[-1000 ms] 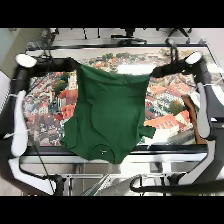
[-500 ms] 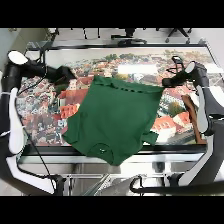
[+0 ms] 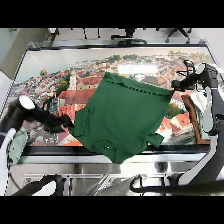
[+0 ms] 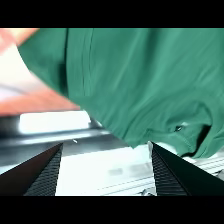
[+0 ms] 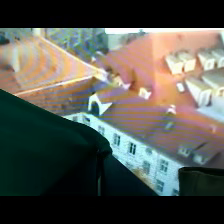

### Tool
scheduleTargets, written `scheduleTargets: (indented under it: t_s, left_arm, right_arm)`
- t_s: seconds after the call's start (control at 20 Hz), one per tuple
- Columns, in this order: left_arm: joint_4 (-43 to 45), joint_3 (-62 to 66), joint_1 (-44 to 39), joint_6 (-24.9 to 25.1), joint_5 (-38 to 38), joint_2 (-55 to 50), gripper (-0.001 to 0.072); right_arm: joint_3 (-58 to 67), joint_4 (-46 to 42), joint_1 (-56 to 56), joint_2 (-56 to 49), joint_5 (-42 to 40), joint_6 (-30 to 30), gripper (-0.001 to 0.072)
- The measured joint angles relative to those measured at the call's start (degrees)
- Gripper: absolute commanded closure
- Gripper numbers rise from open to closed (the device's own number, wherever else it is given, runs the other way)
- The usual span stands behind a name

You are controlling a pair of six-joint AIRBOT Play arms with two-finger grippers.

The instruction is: Fold the shirts.

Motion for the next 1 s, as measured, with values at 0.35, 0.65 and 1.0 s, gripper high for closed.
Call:
scheduleTargets:
  t_s: [0.35, 0.65, 1.0]
  left_arm:
    - [-6.75, -18.82, -9.40, -1.55, 19.56, 6.84, 0.0114]
    - [-9.86, -18.73, -14.47, -1.20, 27.04, 0.79, 0.0433]
    - [-8.37, -2.60, -9.20, 4.87, 29.55, -5.31, 0.0693]
  right_arm:
    - [0.00, 1.92, 0.04, 0.00, 0.57, -0.61, 0.0693]
    - [0.00, 2.29, 0.04, 0.00, 1.22, -0.81, 0.0693]
    - [0.02, 0.39, 0.02, 1.05, 2.78, 0.22, 0.0694]
